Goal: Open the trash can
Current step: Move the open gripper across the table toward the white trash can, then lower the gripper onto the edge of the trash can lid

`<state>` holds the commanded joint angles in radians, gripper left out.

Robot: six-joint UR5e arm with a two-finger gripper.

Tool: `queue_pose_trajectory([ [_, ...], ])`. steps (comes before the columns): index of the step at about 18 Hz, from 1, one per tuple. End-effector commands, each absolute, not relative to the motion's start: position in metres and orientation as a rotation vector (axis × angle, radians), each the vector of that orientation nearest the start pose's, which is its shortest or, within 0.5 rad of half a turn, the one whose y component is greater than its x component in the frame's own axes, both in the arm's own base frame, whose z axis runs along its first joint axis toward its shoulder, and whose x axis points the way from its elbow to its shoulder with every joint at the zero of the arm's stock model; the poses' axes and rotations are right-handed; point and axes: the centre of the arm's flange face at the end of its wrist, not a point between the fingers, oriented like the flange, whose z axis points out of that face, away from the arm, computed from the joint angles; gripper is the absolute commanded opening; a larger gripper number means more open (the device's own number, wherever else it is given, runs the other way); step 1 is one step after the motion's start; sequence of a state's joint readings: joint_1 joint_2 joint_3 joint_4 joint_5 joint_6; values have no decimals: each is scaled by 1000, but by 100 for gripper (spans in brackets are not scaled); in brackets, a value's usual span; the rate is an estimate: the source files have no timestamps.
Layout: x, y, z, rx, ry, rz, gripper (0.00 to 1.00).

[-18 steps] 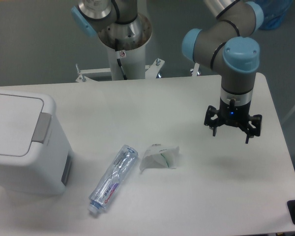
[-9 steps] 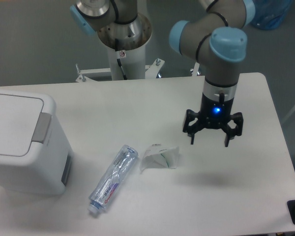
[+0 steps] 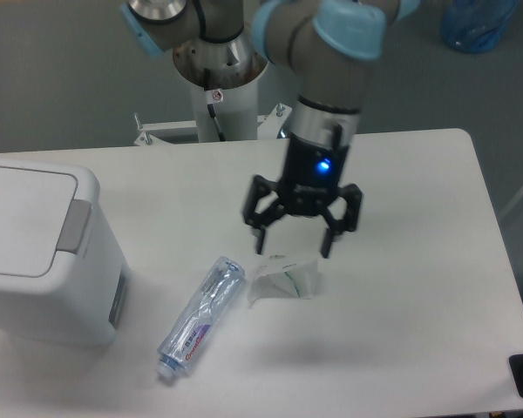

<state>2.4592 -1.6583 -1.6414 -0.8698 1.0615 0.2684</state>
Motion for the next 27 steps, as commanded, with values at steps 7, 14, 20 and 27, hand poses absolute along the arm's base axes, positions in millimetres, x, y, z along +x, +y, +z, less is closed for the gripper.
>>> queue_pose_trajectory([
  [7,-225,524,494,-2409,-389,-236,100],
  [14,-207,532,490,-2421,-350,-249,100],
  [20,-204,547,472,-2436,-330,-267,100],
  [27,-203,551,464,-2449,-328,-279,100],
])
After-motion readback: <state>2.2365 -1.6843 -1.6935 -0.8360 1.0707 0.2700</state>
